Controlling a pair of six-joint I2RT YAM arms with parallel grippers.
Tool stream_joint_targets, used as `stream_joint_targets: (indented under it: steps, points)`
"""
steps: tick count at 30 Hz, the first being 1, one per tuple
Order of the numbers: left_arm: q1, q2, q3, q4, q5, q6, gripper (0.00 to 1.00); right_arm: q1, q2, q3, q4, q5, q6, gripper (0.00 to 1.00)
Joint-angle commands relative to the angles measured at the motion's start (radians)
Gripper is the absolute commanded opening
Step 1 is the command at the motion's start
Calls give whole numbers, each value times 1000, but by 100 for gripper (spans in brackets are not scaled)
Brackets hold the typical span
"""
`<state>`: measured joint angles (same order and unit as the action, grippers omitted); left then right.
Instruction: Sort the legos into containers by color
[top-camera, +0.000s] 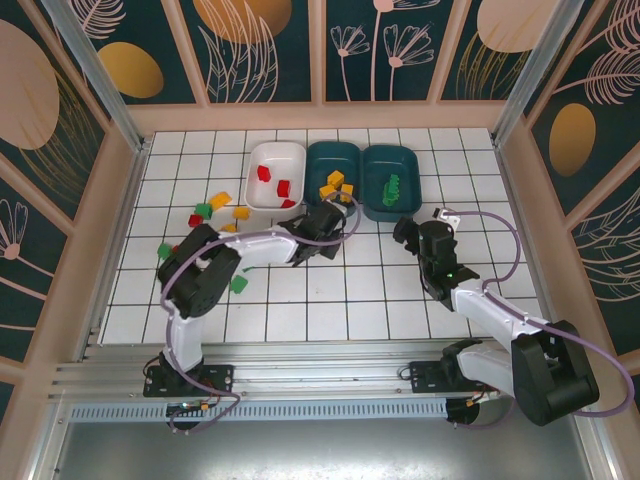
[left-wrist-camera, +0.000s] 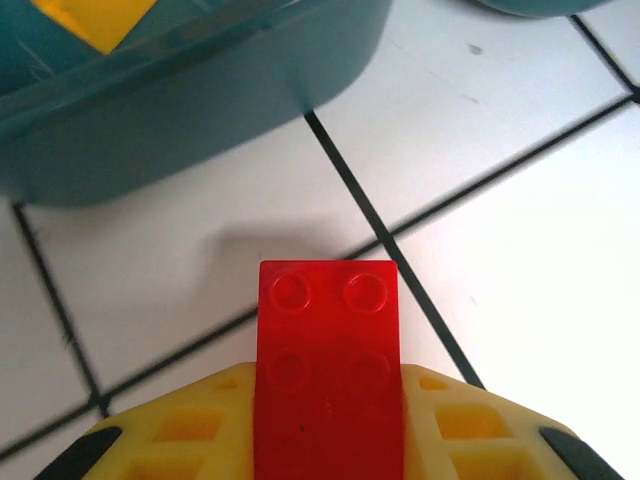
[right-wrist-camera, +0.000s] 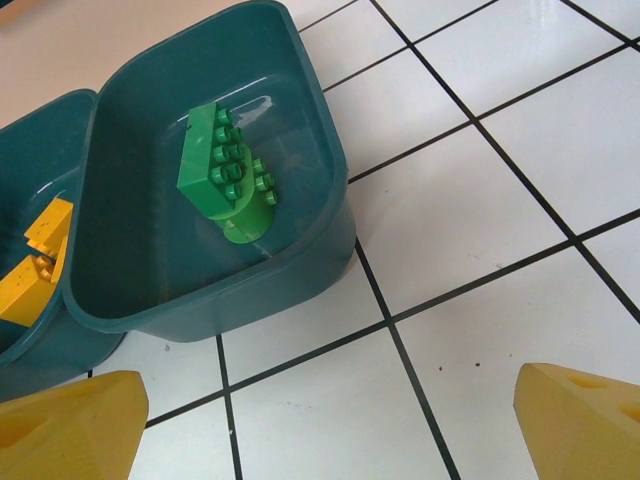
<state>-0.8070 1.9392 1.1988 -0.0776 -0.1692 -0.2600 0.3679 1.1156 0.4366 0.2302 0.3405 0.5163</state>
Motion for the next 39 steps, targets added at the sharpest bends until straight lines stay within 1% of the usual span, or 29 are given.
stream_joint_targets:
  steps: [1, 6, 8, 12, 13, 16, 18, 21, 22, 25, 26, 30, 31, 33, 34, 36, 38, 39]
  points:
    - [-8, -149, -63, 44, -20, -56, 22, -5, 13, 21, 34, 0, 22, 94]
    - [-2, -218, -45, -53, -120, -139, 12, -3, 37, 25, 40, -13, 24, 94]
    - [27, -246, -45, -65, -130, -181, 12, -2, 49, 30, 38, -19, 24, 94]
    - [163, -257, -9, -92, -16, -266, 10, 3, 53, 33, 38, -26, 24, 94]
    - [190, -249, 7, -97, -6, -276, 11, 3, 52, 33, 38, -28, 23, 94]
    - [263, -174, 97, -125, 3, -293, 11, 8, 53, 33, 43, -41, 26, 94]
    - [306, -91, 173, -142, 41, -305, 11, 12, 57, 33, 51, -58, 32, 94]
    - [345, 36, 288, -186, 95, -312, 10, 23, 71, 37, 57, -71, 30, 94]
    - [347, 59, 314, -196, 94, -306, 11, 27, 74, 40, 55, -65, 27, 94]
    - [364, 107, 372, -231, 19, -304, 19, 31, 73, 44, 52, -67, 22, 94]
    - [374, 116, 383, -234, 20, -305, 23, 31, 71, 44, 52, -70, 21, 94]
    - [390, 139, 426, -250, 20, -298, 33, 37, 66, 44, 54, -75, 15, 94]
    - [391, 144, 441, -266, 27, -288, 38, 40, 67, 46, 51, -71, 13, 94]
    - [391, 135, 437, -263, 50, -268, 57, 39, 71, 51, 38, -63, 12, 94]
    - [391, 120, 431, -265, 46, -260, 64, 39, 71, 54, 34, -61, 11, 94]
    - [391, 75, 407, -274, 21, -251, 76, 41, 70, 54, 34, -62, 11, 94]
    - [391, -15, 336, -257, -16, -261, 95, 41, 69, 56, 34, -68, 10, 94]
    - [391, -60, 295, -247, -37, -271, 98, 42, 70, 56, 34, -70, 10, 94]
